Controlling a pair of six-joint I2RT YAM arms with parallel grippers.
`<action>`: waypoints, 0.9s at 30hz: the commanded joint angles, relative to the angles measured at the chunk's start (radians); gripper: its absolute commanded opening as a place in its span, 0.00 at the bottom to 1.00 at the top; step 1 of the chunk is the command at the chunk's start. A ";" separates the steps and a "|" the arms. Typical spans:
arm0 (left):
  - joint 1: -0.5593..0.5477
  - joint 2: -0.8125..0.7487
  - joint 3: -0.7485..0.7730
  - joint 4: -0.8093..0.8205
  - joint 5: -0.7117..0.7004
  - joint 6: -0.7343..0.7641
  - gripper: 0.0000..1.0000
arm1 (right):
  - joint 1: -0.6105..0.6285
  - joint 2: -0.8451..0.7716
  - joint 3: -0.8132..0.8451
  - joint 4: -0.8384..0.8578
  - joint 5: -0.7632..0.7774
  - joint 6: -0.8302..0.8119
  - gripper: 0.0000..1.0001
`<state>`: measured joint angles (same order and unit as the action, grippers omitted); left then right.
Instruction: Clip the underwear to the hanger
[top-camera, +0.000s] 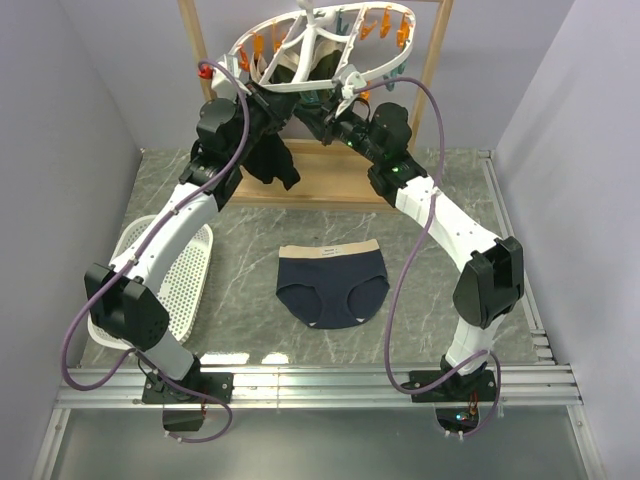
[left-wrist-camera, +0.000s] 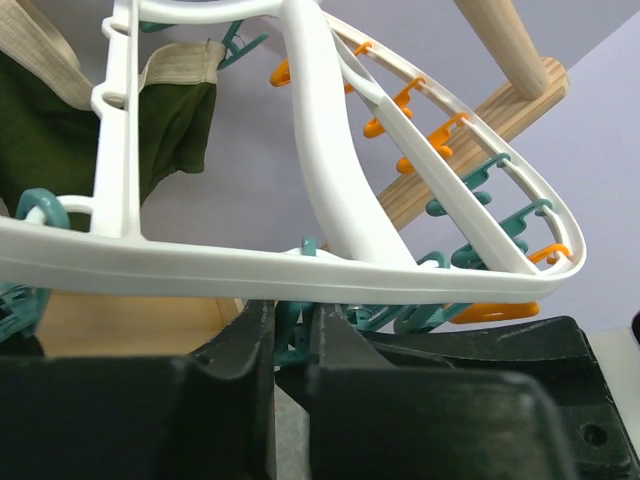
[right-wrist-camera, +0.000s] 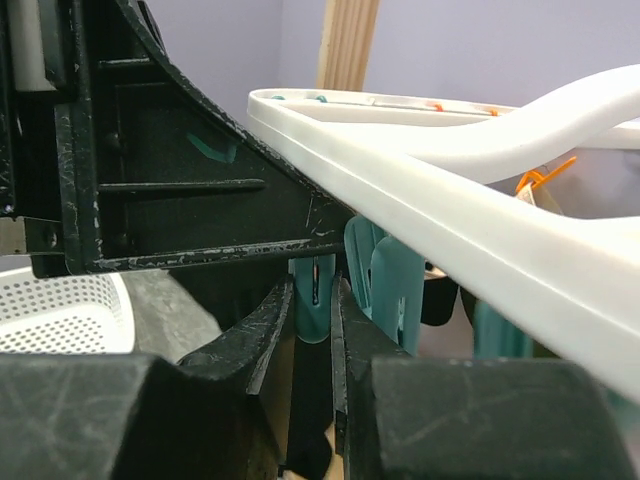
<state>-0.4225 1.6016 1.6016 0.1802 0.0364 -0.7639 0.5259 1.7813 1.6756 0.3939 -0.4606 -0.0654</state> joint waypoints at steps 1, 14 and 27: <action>0.008 -0.011 0.017 0.074 -0.023 -0.032 0.00 | 0.014 -0.037 -0.016 -0.013 0.007 -0.011 0.00; 0.018 -0.017 -0.003 0.079 0.003 -0.002 0.00 | -0.010 -0.114 -0.129 -0.211 -0.056 -0.014 0.52; 0.021 -0.029 -0.025 0.061 0.017 -0.002 0.00 | 0.082 -0.027 -0.298 -0.603 0.057 -0.024 0.56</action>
<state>-0.4164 1.6016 1.5871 0.2012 0.0639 -0.7712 0.5606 1.6936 1.3323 -0.0566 -0.4736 -0.0731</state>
